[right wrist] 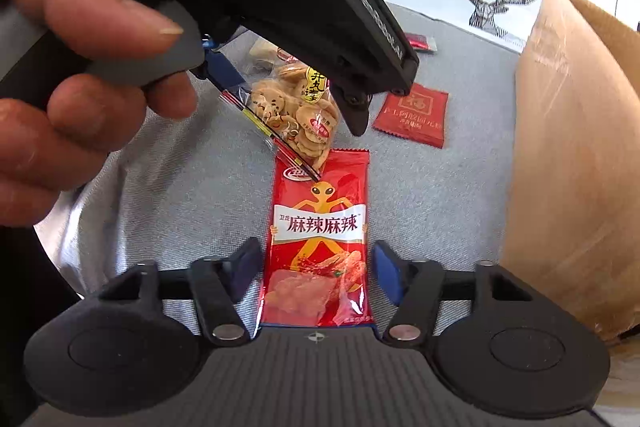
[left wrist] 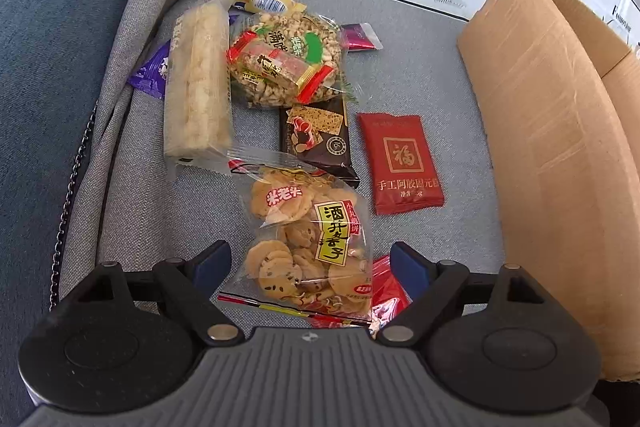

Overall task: Organize snacks
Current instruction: 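Grasp the red spicy strip packet with the right gripper while the left grasps the cookie bag, then lift both held snacks and carry them over the cardboard box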

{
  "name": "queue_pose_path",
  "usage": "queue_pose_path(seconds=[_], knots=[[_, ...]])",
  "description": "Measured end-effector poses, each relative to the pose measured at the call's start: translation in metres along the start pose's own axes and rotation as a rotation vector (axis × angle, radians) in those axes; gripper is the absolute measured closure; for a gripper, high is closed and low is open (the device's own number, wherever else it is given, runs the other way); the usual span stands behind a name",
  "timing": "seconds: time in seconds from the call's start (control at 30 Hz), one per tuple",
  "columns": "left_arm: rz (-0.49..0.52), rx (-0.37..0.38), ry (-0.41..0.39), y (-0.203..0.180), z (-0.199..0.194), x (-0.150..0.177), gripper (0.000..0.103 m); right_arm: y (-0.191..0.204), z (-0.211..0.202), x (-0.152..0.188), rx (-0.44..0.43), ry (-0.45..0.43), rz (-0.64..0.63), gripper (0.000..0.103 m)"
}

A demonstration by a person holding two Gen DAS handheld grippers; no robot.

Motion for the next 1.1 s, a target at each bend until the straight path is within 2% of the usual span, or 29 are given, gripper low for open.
queue_pose_path(seconds=[0.17, 0.23, 0.3, 0.33, 0.57, 0.7, 1.1], knots=[[0.013, -0.013, -0.004, 0.001, 0.000, 0.001, 0.015, -0.001, -0.003, 0.001, -0.008, -0.008, -0.004, 0.054], [0.007, -0.014, -0.007, 0.003, 0.000, 0.001, 0.023, -0.001, -0.004, 0.000, -0.007, -0.013, 0.000, 0.054], [-0.008, 0.005, -0.015, 0.007, -0.002, 0.001, 0.036, -0.002, -0.005, -0.002, 0.002, -0.021, 0.007, 0.055], [-0.014, 0.009, -0.021, 0.009, -0.003, 0.001, 0.037, -0.003, -0.006, -0.003, 0.006, -0.026, 0.013, 0.055], [-0.071, 0.015, -0.040, 0.020, -0.009, -0.002, 0.038, -0.013, -0.008, -0.005, 0.041, -0.043, 0.051, 0.055], [-0.061, 0.005, -0.010, 0.019, -0.006, -0.001, 0.038, -0.017, -0.003, -0.003, 0.045, -0.009, 0.065, 0.053], [-0.042, 0.005, 0.010, 0.018, 0.001, 0.001, 0.036, -0.015, 0.000, -0.005, 0.052, -0.005, 0.068, 0.049]])
Point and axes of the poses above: each gripper's, at about its wrist camera, not at the fingertips, and z roughly the way its jaws point, y to its left, x to its underside, the point moved 3 cm from there along z, roughly the way its jaws point, and after that the axes turned 1 degree about -x, right-handed, at the moved point
